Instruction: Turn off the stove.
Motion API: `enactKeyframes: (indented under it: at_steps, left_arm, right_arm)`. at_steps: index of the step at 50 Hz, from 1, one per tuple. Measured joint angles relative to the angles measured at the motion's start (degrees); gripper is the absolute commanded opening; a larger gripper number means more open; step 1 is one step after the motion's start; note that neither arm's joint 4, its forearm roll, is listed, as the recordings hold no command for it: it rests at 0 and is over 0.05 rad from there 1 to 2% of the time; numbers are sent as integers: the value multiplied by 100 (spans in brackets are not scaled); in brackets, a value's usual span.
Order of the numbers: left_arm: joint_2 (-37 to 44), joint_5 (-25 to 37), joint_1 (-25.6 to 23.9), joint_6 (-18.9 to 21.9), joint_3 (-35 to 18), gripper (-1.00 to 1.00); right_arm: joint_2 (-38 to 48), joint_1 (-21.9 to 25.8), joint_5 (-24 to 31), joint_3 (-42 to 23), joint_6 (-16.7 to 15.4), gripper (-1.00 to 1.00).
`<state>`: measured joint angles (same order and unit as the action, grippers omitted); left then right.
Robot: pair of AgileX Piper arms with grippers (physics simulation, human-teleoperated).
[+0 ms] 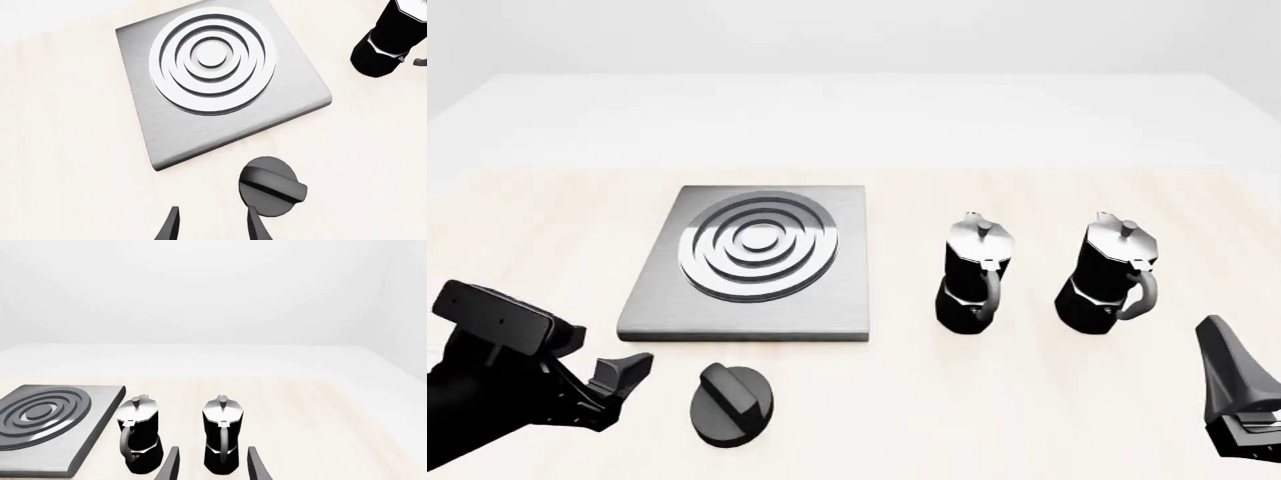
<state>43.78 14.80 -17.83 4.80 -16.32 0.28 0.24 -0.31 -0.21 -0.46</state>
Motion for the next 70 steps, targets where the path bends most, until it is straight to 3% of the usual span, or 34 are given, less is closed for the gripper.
enactKeyframes:
  at_steps: [26, 50, 70]
  left_arm:
    - [1251, -1530, -228, -579, 524, 100]
    - [2690, -2797, -207, -538, 564, 100]
    - [3293, -3182, -311, -502, 331, 100]
  right_arm:
    - [11, 1, -11, 3, 3, 100]
    - [25, 5, -19, 3, 14, 100]
    - [34, 15, -21, 4, -2, 100]
